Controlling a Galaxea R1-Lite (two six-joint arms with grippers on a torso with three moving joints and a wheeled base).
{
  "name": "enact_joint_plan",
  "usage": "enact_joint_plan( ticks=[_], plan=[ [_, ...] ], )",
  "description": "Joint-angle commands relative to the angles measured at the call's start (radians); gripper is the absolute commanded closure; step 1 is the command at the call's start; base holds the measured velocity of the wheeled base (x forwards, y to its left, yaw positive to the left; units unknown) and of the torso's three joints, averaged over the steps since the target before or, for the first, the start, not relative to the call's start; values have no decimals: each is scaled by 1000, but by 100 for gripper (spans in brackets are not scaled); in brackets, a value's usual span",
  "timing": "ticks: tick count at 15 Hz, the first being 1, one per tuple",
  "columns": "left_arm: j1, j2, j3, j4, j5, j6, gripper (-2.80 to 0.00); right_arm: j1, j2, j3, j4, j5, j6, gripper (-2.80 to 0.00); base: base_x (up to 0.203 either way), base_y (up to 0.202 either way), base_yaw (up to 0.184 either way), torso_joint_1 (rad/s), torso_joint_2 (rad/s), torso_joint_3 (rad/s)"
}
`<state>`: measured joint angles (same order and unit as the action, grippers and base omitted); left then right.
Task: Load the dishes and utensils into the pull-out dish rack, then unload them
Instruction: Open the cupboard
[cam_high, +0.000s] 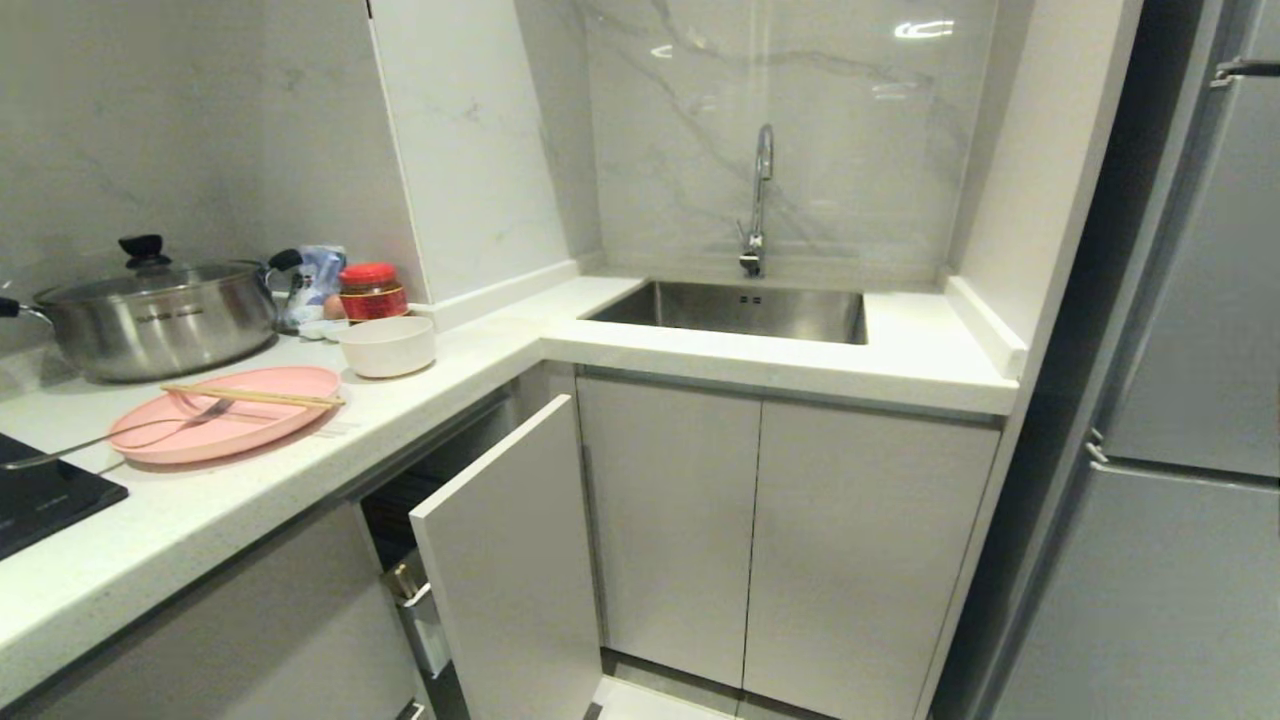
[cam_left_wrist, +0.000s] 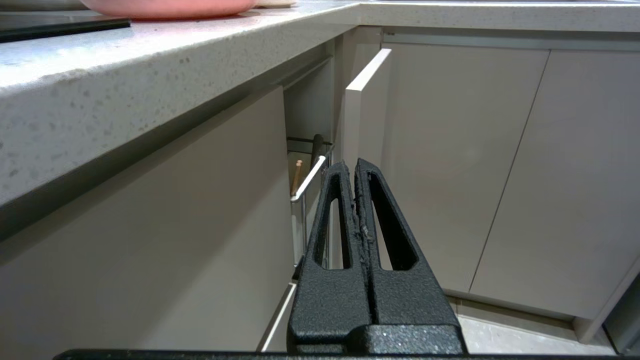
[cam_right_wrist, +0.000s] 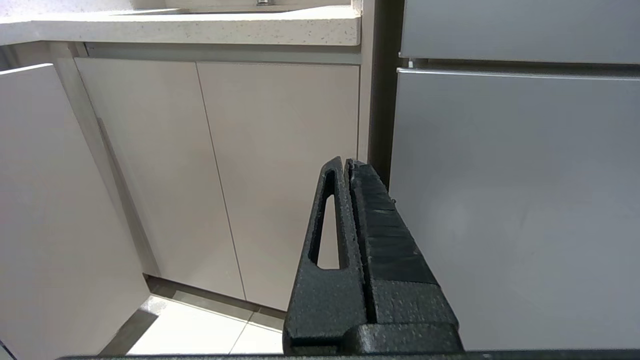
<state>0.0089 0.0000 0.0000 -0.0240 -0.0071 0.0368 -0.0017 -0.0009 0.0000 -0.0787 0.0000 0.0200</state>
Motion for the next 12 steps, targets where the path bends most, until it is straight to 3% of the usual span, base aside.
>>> enact_joint_plan(
  ticks=[1,12],
  plan=[
    [0,2,12,-1,-1,0,0,0,1,26,-1,0,0,0,0,0,0,-15,59,35],
    [0,2,12,1,0,0,0,0,1,26,-1,0,0,0,0,0,0,-1,4,2]
  ],
)
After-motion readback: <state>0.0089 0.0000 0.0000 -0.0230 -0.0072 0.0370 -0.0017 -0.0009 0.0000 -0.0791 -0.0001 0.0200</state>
